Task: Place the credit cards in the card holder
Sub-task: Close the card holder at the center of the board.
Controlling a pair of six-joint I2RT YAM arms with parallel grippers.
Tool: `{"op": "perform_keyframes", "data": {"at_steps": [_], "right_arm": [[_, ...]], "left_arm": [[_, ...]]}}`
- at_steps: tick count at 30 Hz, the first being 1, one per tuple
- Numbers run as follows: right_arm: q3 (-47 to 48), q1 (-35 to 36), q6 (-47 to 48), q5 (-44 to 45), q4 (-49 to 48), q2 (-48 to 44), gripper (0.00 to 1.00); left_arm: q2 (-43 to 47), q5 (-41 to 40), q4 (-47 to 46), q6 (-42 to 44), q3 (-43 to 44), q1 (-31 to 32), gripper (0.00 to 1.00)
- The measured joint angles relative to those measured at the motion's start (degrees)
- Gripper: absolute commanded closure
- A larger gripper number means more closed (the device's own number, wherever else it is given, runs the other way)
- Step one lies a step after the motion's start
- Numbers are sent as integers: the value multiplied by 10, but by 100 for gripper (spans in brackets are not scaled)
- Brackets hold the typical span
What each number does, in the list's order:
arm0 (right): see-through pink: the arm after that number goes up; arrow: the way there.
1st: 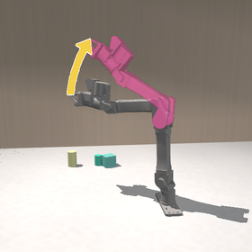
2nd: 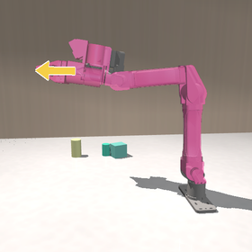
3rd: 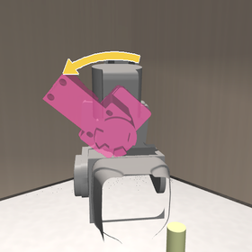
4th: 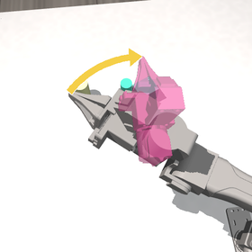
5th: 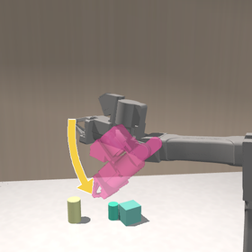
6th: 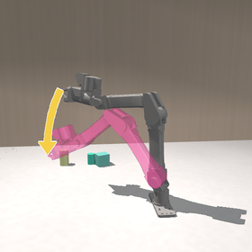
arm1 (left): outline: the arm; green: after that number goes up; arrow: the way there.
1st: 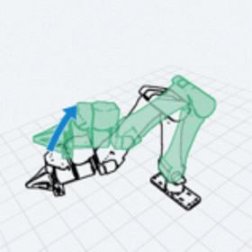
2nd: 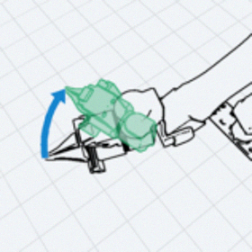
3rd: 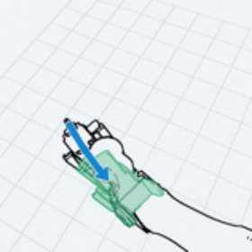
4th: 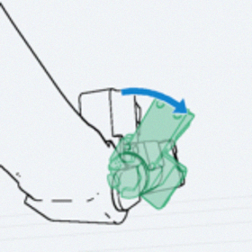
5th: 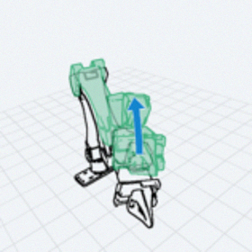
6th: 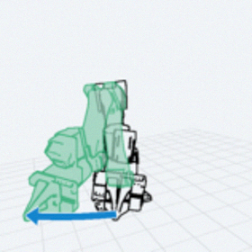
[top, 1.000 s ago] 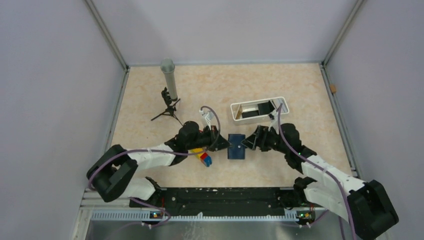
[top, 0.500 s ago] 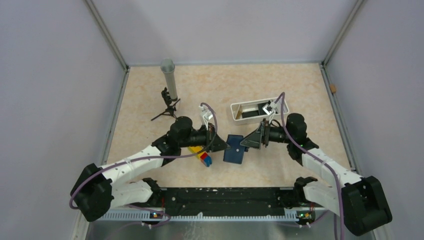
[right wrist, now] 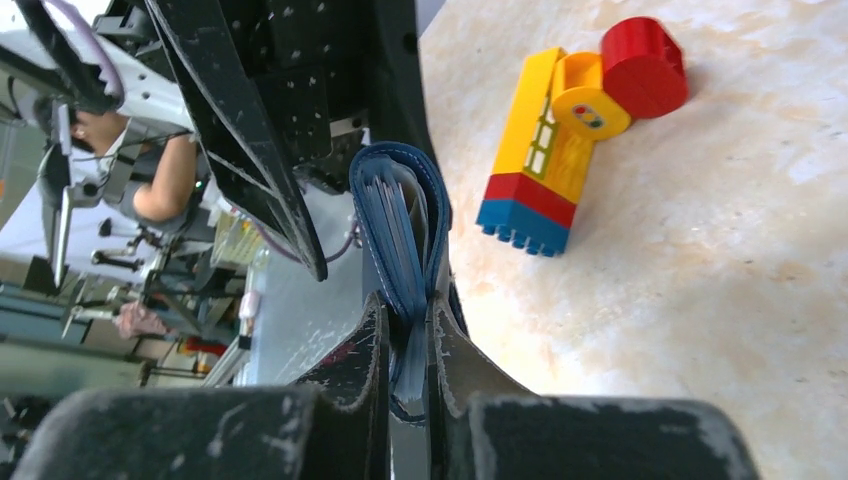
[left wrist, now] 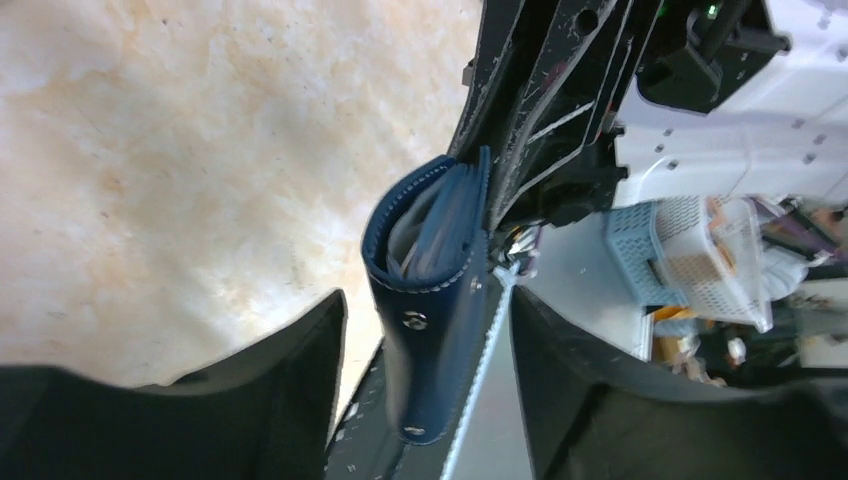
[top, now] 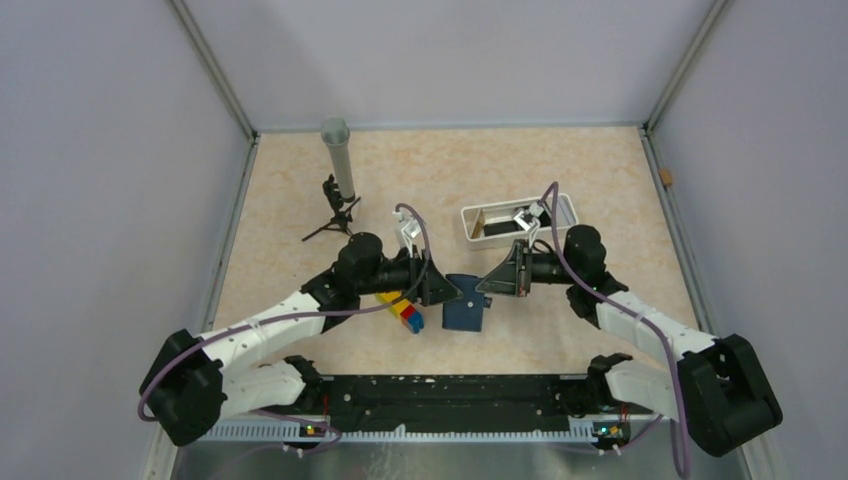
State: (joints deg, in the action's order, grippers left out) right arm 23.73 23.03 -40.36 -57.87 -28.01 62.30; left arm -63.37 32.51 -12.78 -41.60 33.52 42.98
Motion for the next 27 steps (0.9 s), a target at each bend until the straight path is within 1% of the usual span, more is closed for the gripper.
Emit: {"op": "perform_keyframes", "data": {"at_steps": [2,6,10,11,12,16,19,23,27], "right_arm": [[0,7,-5,-11,-5,0,100],[0,9,-20,-31,-26,0,100],[0,9,-30,-42,-39,-6,100],[0,9,-33,-44,-40,-7,100],[0,9,-35,-45,-44,-9,100],[0,9,-38,-44,-52,-8,100],[1,9,-39,-45,-59,-7,100],[1,9,-43,-46,-64,-6,100],[1,9,-44,-46,-66,-3,100]], "left_arm": [[5,-5,-4,-3,0,-2,24],[28,-10,-1,-4,-4,-13,24],[36,-2,4,-2,-4,-19,30],[36,3,5,-2,-4,-19,35],[36,25,5,-2,-4,-19,38],[16,68,-5,-10,-5,-19,43],[1,87,-9,-18,-13,-16,46],[-9,101,-12,-24,-17,-6,56],[-12,104,-26,-31,-17,-2,56]]}}
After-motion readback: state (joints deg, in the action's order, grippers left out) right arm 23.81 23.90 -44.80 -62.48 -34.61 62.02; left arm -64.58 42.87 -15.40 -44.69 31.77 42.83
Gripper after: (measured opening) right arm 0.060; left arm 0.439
